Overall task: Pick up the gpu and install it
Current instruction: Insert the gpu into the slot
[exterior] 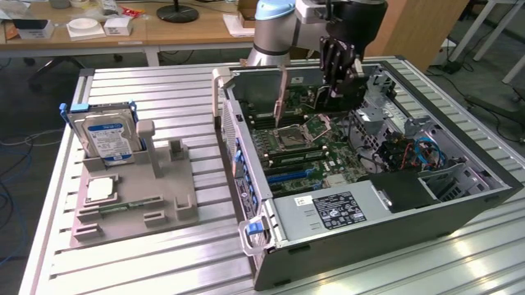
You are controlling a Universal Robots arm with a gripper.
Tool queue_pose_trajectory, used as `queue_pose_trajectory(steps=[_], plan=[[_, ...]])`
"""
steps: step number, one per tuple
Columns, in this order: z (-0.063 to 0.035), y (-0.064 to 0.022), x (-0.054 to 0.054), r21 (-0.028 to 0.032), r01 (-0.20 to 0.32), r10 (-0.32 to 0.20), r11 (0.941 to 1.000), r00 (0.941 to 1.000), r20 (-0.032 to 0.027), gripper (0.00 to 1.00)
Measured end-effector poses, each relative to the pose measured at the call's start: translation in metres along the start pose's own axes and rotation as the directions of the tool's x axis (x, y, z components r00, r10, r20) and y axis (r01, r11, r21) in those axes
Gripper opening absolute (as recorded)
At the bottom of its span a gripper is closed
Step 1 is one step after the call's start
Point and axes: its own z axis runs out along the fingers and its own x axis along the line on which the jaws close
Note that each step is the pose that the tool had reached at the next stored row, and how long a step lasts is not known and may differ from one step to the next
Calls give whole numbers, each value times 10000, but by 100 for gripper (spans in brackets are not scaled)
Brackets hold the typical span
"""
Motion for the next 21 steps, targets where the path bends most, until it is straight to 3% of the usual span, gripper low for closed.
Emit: queue_pose_trajectory(steps=[5, 9, 21], plan=[[30, 2, 0, 3, 475, -475, 9989, 9989, 11, 27], [47, 3, 0, 7, 1058, -1058, 9944, 9944, 24, 27], [60, 3, 0, 8, 1135, -1135, 9935, 9935, 27, 27]])
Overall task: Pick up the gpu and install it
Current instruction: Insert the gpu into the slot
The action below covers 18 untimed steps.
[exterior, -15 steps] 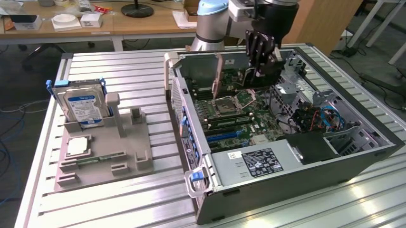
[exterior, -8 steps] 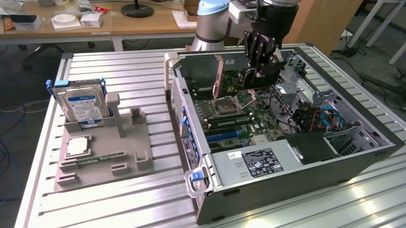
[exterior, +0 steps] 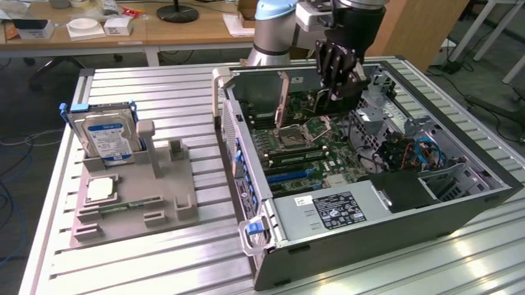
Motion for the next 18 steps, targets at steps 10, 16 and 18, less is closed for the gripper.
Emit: queue_pose_trajectory(steps=[10, 16, 18], plan=[[13, 0, -2, -1, -146, 146, 9999, 9999, -4, 27], [38, 1, -2, -1, -146, 146, 9999, 9999, -3, 27], [57, 3, -2, -1, -146, 146, 9999, 9999, -4, 27]])
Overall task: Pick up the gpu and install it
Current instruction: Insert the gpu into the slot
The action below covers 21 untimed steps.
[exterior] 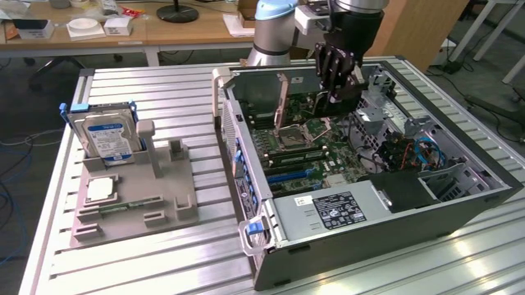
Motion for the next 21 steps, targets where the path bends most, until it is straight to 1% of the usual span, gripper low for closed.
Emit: queue_pose_trajectory(steps=[8, 10, 14, 21], plan=[[97, 14, -1, 0, -4, 4, 10000, 10000, -4, 27], [100, 16, -1, -1, -7, 7, 10000, 10000, -12, 27], [106, 16, -2, 1, -7, 7, 10000, 10000, -8, 27], [133, 48, -2, 0, -75, 75, 10000, 10000, -13, 27]])
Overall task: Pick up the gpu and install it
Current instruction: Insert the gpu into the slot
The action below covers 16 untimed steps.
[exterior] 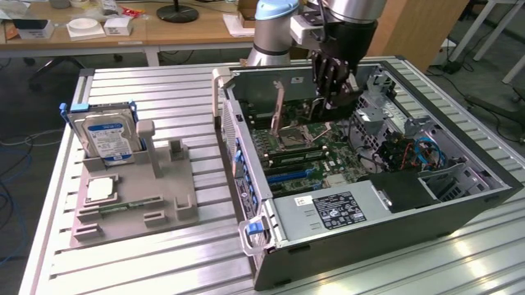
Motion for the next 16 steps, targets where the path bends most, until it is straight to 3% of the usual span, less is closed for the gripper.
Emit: queue_pose_trajectory(steps=[6, 16], plan=[[26, 16, -2, 1, -308, 308, 9995, 9995, -12, 27], [114, 36, 15, 2, -329, 329, 9995, 9995, -13, 27]])
